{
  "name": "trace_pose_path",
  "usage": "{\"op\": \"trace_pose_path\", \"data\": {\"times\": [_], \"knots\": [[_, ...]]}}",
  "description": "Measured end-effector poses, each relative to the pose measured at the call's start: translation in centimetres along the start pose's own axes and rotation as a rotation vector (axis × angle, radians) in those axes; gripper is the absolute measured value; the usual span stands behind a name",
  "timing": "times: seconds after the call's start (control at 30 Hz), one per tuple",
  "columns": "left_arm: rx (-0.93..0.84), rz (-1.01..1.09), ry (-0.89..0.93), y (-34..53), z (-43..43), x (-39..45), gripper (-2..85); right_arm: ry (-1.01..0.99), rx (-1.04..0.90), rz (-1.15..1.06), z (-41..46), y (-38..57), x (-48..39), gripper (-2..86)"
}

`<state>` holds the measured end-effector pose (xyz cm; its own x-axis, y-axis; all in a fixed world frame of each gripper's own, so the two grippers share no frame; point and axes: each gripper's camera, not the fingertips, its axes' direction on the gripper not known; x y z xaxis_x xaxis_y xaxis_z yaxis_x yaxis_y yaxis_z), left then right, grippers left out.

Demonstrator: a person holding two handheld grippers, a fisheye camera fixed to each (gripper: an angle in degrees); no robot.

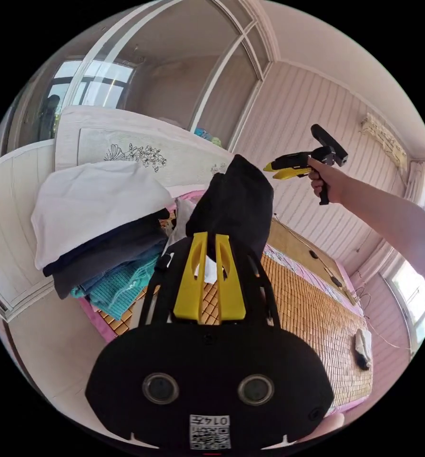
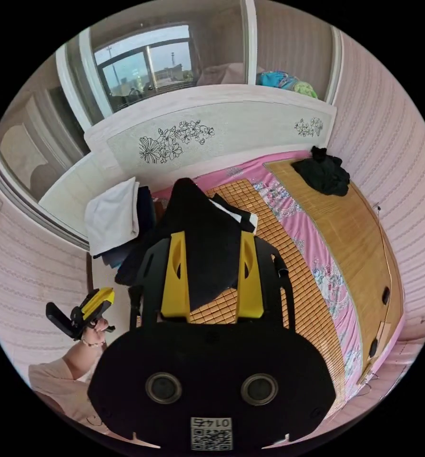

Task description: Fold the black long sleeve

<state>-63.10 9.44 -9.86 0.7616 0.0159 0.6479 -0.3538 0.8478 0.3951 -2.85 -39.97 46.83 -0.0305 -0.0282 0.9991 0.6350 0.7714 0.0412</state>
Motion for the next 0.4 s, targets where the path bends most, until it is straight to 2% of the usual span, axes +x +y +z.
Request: {"op": "trace_pose_path", "data": {"times": [0.1, 0.2, 0.33, 0.4], "knots": [[-0.075, 0.0, -0.004, 1.0, 1.8, -0.9, 4.4, -0.107, 0.025, 0.033, 3.4, 0.9, -0.9, 15.9], [-0.17, 0.091, 0.052, 4.9, 2.3, 0.1, 4.4, -0.115, -0.022, -0.034, 6.6, 8.1, -1.0, 15.6], [-0.31, 0.128, 0.151, 11.7, 1.3, 2.6, 4.4, -0.196, -0.171, 0.038, 9.0, 27.6, 0.3, 13.5], [-0.369, 0.144, 0.197, 14.3, 0.3, 4.2, 4.4, -0.146, -0.268, 0.14, 8.6, 37.9, 0.3, 13.0]]}}
